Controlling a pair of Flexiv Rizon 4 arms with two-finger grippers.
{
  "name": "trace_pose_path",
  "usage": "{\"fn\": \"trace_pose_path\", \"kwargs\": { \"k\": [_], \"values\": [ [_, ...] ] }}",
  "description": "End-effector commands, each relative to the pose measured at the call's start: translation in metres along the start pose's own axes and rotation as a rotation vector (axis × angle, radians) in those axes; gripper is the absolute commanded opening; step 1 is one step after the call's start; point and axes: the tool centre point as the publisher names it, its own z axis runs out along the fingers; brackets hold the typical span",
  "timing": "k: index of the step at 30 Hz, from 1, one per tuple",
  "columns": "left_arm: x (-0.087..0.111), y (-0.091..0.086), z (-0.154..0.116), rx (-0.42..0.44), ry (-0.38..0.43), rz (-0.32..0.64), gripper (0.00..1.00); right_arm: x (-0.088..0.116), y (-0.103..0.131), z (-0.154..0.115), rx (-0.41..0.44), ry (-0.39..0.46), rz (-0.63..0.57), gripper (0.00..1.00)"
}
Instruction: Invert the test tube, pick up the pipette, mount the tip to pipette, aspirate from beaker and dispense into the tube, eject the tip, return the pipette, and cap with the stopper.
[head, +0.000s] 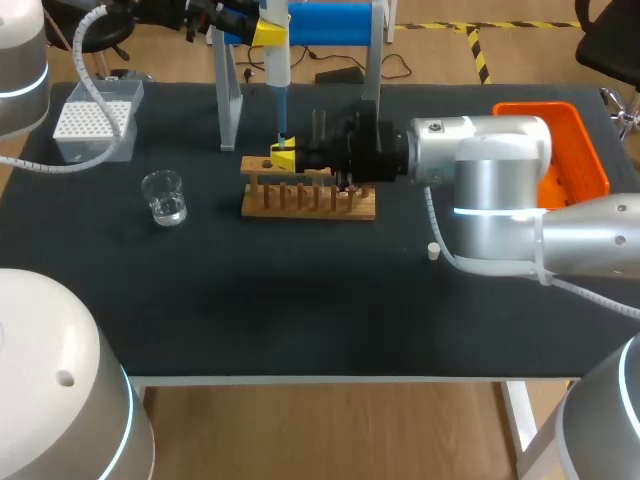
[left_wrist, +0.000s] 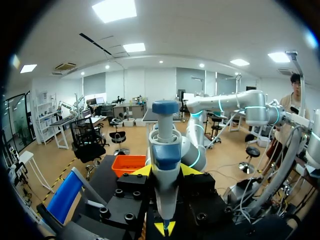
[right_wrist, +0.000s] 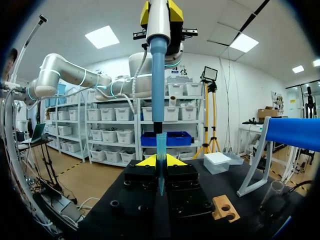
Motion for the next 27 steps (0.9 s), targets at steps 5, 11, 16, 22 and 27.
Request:
{"fn": "trace_pose_path", "kwargs": {
  "k": [5, 11, 16, 22, 27],
  "values": [
    [0.001, 0.0021, 0.0, 0.0, -0.001, 0.001, 0.0, 0.0023, -0.0004, -0.0036, 0.008, -0.008, 0.007, 0.0],
    [0.001, 0.0021, 0.0, 0.0, -0.001, 0.001, 0.0, 0.0021, -0.0039, -0.005, 0.014, -0.012, 0.018, 0.0],
    [0.001, 0.0021, 0.0, 0.0, -0.001, 0.001, 0.0, 0.0017, -0.0031, -0.0046, 0.017, -0.012, 0.018, 0.0],
    [0.001, 0.0021, 0.0, 0.0, -0.001, 0.001, 0.0, 0.0008, -0.0012, -0.0035, 0.018, -0.004, 0.014, 0.0],
    [0.001, 0.0021, 0.0, 0.0, -0.001, 0.001, 0.0, 0.0006, 0.0005, -0.0012, 0.024, 0.004, 0.013, 0.0]
  ]
}}
